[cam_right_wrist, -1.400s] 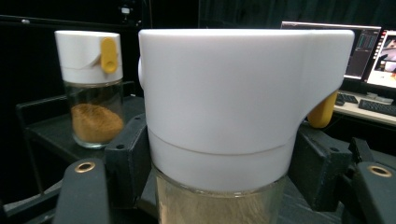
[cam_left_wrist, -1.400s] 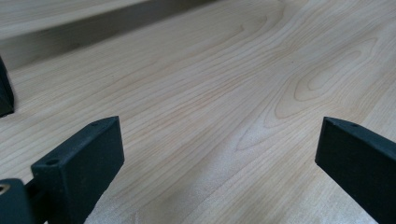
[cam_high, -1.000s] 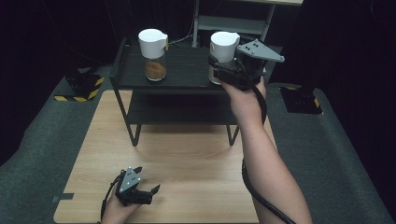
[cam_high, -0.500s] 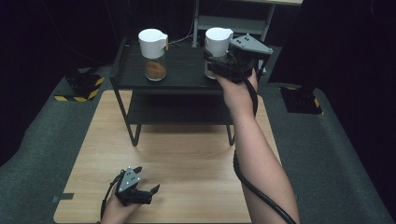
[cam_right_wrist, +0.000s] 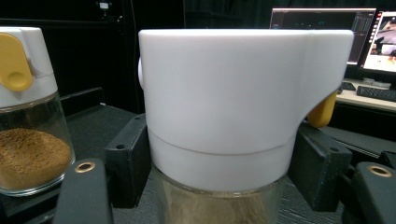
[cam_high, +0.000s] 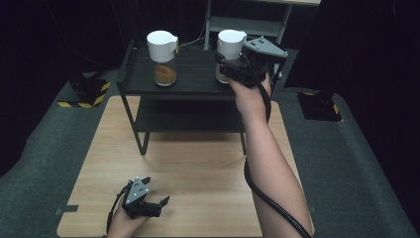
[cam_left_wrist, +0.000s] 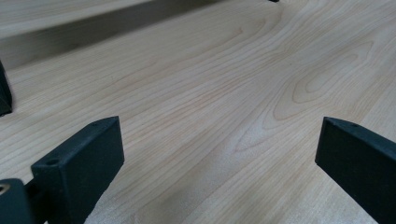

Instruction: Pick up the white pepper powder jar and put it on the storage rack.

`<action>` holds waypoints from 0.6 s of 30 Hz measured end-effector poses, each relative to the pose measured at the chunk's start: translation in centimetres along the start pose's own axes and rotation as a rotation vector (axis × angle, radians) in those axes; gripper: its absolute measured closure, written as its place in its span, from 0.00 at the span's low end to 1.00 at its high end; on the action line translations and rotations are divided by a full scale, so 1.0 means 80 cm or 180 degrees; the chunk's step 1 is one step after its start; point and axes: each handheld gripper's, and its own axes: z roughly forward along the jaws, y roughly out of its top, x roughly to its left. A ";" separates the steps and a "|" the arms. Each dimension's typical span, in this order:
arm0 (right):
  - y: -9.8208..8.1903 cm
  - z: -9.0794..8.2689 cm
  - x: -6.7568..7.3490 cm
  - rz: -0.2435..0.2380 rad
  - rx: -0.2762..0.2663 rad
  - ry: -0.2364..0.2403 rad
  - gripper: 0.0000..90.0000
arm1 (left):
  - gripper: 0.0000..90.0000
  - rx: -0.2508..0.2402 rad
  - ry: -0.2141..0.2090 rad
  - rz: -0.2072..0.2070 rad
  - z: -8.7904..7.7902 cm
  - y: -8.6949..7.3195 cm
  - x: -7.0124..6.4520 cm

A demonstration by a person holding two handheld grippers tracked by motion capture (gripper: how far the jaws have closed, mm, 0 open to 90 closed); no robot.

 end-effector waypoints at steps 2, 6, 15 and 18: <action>0.000 0.001 0.000 0.0003 0.0006 -0.0001 0.34 | 0.02 0.0003 -0.0001 -0.0004 0.000 0.000 0.000; -0.002 0.002 -0.001 0.0003 0.0013 0.0010 0.33 | 0.02 0.0002 0.0000 -0.0007 0.000 0.000 0.000; -0.008 0.001 -0.008 0.0111 -0.0036 0.0039 0.33 | 0.02 -0.0004 0.0001 -0.0001 0.000 0.000 0.000; -0.009 0.001 -0.009 0.0094 -0.0045 0.0053 0.33 | 0.02 -0.0008 -0.0001 -0.0008 0.000 -0.001 0.000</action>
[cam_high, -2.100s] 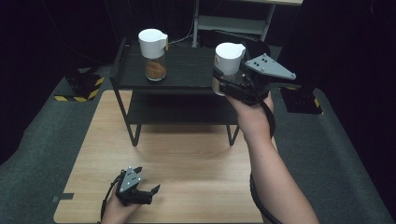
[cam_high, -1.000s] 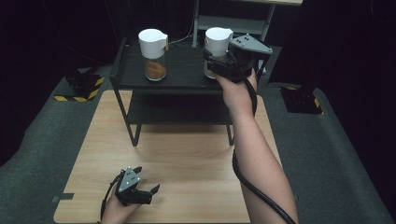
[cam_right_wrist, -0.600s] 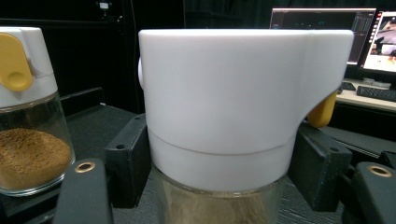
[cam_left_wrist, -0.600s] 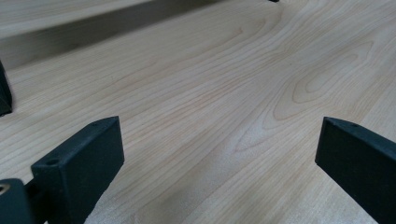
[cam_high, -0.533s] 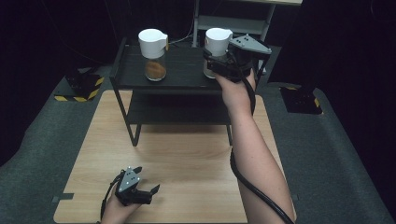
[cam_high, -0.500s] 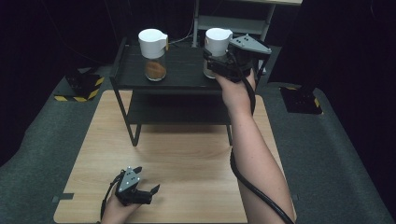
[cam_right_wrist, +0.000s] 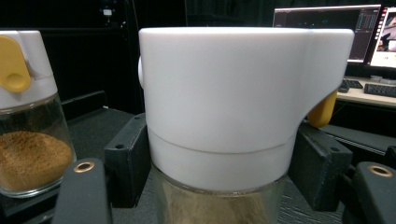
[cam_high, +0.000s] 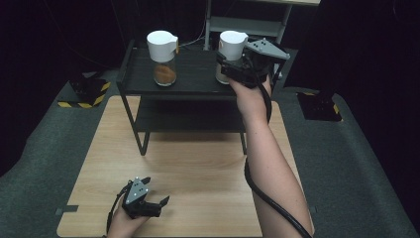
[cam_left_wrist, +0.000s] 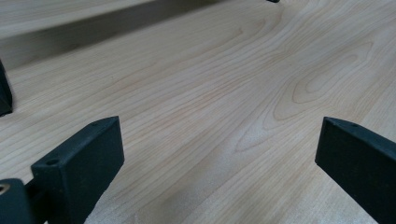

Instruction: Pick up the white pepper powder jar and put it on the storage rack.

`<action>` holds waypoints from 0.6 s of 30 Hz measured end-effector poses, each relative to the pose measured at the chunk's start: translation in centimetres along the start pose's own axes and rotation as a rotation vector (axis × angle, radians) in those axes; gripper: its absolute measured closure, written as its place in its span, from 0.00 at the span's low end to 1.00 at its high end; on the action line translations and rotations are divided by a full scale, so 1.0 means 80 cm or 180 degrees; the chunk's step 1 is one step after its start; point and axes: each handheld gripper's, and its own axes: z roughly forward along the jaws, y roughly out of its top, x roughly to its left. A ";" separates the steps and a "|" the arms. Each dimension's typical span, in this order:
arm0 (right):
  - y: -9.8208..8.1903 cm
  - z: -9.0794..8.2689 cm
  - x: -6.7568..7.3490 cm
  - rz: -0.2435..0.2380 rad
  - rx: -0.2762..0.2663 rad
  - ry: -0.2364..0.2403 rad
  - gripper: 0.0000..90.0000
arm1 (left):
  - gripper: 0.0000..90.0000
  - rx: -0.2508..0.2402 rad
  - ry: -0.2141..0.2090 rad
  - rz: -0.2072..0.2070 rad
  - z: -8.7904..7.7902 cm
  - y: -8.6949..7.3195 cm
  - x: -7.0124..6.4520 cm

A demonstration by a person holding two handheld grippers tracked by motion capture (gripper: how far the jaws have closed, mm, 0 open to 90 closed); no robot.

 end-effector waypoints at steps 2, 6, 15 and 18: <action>0.001 0.000 0.000 0.0001 0.0008 0.0002 0.33 | 0.02 -0.0002 -0.0001 -0.0002 0.000 0.000 0.000; 0.001 0.000 0.000 -0.0007 0.0008 0.0003 0.33 | 0.02 -0.0004 -0.0005 -0.0007 0.000 0.000 0.001; 0.003 0.000 0.000 -0.0007 0.0029 0.0000 0.33 | 0.02 -0.0004 0.0016 0.0000 0.000 -0.001 -0.001; 0.003 0.000 0.001 -0.0007 0.0029 -0.0005 0.33 | 0.02 0.0000 0.0031 0.0004 -0.002 -0.001 -0.002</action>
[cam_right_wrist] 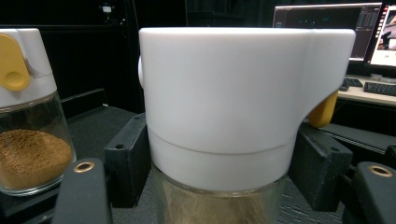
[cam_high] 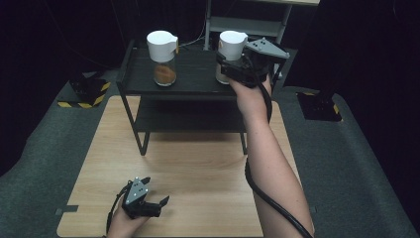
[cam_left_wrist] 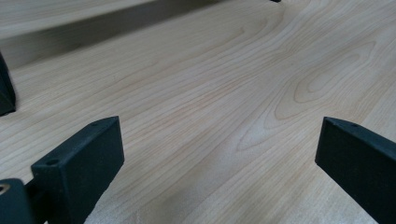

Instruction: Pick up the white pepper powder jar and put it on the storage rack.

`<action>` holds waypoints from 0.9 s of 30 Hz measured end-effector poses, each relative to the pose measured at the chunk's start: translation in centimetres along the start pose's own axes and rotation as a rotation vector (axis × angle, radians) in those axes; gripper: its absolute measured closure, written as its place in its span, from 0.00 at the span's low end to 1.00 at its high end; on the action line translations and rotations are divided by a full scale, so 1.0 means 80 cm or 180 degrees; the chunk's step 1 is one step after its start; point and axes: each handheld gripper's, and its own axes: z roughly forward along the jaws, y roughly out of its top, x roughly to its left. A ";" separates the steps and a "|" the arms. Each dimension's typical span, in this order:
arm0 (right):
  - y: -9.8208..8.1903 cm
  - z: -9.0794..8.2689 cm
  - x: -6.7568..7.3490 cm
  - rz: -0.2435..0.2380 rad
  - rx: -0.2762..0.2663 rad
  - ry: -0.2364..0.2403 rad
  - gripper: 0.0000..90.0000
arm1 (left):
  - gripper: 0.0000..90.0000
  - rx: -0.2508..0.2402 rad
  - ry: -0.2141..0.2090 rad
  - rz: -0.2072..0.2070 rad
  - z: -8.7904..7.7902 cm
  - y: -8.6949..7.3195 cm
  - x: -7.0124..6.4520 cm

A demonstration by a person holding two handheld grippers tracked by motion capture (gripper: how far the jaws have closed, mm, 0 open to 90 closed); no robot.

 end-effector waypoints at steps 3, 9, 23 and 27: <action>0.002 0.001 0.002 -0.0029 0.0028 -0.0007 0.29 | 0.02 0.0001 -0.0004 -0.0014 -0.001 -0.001 0.001; 0.006 0.001 0.009 -0.0087 0.0084 -0.0039 0.16 | 0.02 0.0012 -0.0018 -0.0003 -0.001 0.000 0.002; 0.007 -0.011 0.013 0.0022 0.0127 -0.0102 0.00 | 0.02 0.0022 -0.0037 0.0002 -0.001 0.001 0.004; 0.004 -0.019 0.016 0.0021 0.0109 -0.0108 0.00 | 0.02 0.0025 -0.0043 0.0008 0.000 0.001 0.004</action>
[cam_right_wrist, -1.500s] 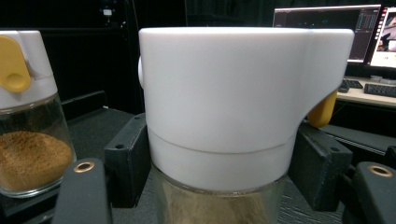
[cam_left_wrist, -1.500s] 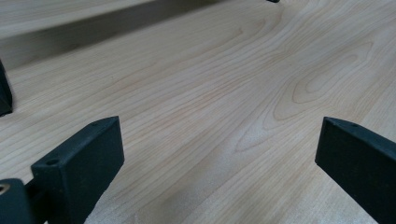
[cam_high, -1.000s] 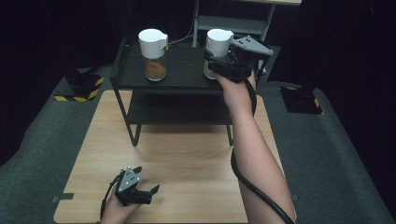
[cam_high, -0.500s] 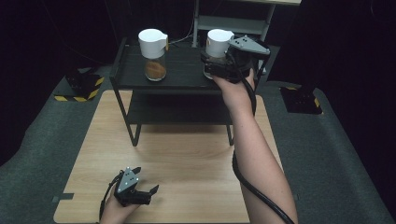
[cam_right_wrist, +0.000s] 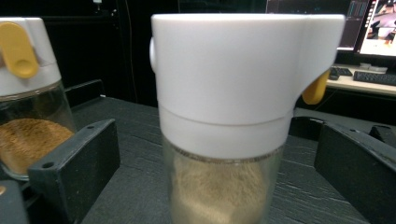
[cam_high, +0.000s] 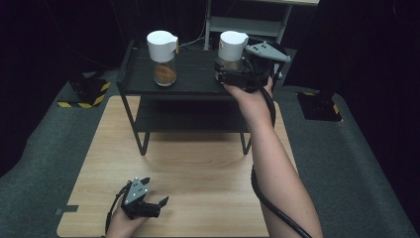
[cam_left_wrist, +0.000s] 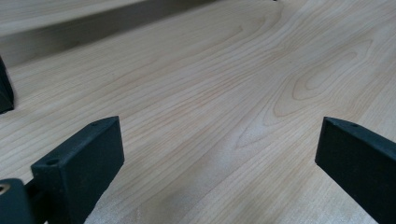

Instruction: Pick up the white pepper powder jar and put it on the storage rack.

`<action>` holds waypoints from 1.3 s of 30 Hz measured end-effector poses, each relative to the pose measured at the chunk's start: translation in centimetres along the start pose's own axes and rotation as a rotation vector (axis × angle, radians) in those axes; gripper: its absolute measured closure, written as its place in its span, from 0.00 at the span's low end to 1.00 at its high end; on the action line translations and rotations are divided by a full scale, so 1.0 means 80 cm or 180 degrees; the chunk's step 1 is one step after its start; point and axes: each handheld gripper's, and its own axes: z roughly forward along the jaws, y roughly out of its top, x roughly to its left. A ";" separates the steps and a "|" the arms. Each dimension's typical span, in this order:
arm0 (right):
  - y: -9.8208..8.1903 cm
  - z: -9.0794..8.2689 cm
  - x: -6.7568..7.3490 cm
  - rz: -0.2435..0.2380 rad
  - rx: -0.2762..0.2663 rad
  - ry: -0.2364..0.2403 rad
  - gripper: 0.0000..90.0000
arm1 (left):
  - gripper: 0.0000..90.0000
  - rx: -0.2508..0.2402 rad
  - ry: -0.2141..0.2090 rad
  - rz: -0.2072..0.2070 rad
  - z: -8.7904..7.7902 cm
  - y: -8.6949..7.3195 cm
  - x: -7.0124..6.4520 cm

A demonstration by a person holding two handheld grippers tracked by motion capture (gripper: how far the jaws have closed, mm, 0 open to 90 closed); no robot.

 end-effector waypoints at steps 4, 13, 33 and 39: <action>-0.001 -0.009 0.001 -0.0009 -0.0008 0.0035 0.00 | 0.02 0.0005 0.0010 0.0017 0.000 0.000 -0.001; -0.009 -0.026 0.008 -0.0051 -0.0052 0.0114 0.00 | 0.02 0.0010 0.0000 0.0019 0.000 0.001 -0.001; -0.052 -0.059 0.015 -0.0160 -0.0101 0.0208 0.00 | 0.02 0.0022 0.0020 0.0029 0.001 0.002 -0.003; -0.069 -0.070 0.015 -0.0225 -0.0090 0.0225 0.00 | 0.02 0.0018 0.0026 0.0020 0.001 0.001 -0.003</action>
